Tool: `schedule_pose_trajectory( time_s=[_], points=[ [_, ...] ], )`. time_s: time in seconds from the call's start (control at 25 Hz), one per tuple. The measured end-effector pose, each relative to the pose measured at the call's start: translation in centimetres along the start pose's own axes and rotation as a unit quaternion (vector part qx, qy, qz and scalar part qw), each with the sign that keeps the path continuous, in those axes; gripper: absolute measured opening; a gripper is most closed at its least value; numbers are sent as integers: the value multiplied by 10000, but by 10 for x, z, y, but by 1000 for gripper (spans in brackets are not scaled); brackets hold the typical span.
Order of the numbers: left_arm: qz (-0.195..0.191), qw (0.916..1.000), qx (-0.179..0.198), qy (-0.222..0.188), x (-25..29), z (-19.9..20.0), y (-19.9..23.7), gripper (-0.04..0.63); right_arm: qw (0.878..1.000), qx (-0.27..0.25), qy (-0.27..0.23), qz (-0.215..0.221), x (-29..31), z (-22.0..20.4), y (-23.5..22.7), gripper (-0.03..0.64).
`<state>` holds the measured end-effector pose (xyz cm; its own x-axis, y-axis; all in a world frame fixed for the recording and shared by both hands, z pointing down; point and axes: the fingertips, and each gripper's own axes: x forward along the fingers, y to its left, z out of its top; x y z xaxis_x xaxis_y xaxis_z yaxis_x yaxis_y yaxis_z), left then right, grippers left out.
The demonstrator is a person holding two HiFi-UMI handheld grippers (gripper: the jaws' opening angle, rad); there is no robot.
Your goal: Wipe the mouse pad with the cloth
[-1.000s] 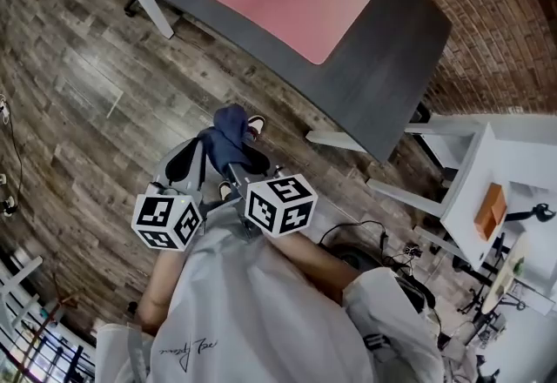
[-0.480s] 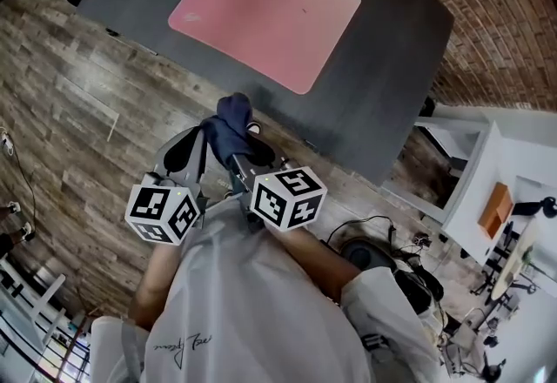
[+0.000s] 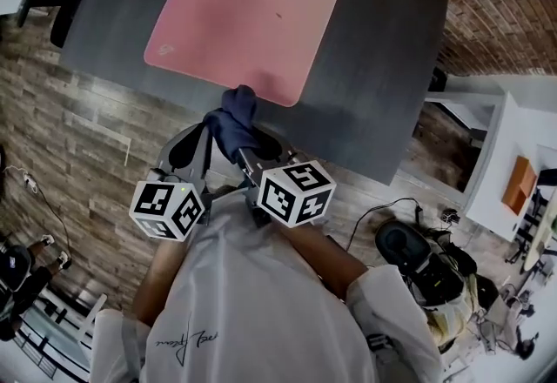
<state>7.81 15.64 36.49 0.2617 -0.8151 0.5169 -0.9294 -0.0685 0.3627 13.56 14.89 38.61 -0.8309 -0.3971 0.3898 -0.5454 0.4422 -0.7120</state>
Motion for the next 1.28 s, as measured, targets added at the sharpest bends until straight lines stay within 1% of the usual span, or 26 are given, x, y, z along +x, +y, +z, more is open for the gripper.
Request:
schedule_pose_trajectory(
  time_s=[0.2,0.4,0.56,0.72,0.96,1.16,1.28],
  points=[
    [-266,9995,143,15,23,10,-4,14,9990,-25,-335,-296,-4,20,-20,87],
    [-533,9982,263,114,39,13,-13,14,9974,139,-481,-511,-11,24,-37,87],
    [-877,9952,318,302,53,10,-25,14,9958,158,-512,-745,-18,24,-52,87],
    [-1185,9907,420,513,68,12,-24,14,9920,267,-574,-1096,-17,27,-71,87],
    [-1515,9845,435,776,93,23,1,14,9808,200,-644,-1828,-4,34,-102,87],
    [-1831,9758,517,1073,108,39,21,14,9641,339,-614,-2563,6,31,-124,89],
    [-1975,9712,605,1190,115,51,37,14,9539,426,-611,-2908,15,31,-133,89]
  ],
)
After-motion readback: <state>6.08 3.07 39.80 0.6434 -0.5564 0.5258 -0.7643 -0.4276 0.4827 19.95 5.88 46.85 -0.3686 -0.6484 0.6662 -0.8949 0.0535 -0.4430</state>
